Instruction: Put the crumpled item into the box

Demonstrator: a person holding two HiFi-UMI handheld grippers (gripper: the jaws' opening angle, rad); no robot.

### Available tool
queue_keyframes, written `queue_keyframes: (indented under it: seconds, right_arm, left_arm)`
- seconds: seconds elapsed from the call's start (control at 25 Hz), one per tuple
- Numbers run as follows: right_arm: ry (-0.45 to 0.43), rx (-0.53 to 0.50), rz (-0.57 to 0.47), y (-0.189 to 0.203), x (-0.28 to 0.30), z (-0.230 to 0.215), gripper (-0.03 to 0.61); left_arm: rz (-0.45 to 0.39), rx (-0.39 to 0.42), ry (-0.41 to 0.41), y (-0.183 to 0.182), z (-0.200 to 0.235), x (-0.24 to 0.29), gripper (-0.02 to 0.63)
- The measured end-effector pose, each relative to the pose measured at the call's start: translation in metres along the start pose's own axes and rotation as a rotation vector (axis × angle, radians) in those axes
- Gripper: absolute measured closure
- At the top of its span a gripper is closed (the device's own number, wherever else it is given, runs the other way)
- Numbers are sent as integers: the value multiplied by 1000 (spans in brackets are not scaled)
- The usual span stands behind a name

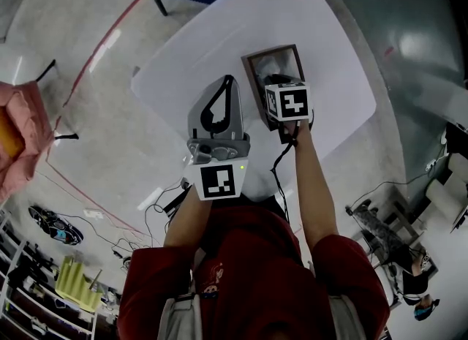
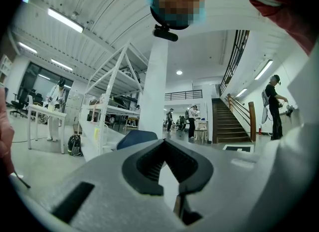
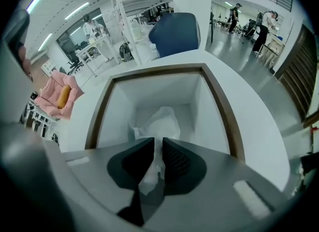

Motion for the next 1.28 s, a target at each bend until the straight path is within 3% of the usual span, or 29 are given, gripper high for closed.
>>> queue_keyframes:
  seconds: [0.4,0.96,1.28]
  right_arm:
    - [-17,30,-78,5,-16,0,483]
    - [-4,31,-216,16,-62,6,483]
    - [9,21,-311,32,-100,17,482]
  left_arm:
    - [-5,9,7,-7,-10,-4,611]
    - [-35,61,28,-26,-40,-27,611]
    - [-54,27,6,-39,-56,-48,611]
Point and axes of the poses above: the fingertips, and each gripper's own axes: x forward along the fingers, z to its left, y out of its underside, the point moved 7 cm from there along -x, backward along the fingers, and after that the axes turned 13 degrees about -x, right-handed, at the moved point
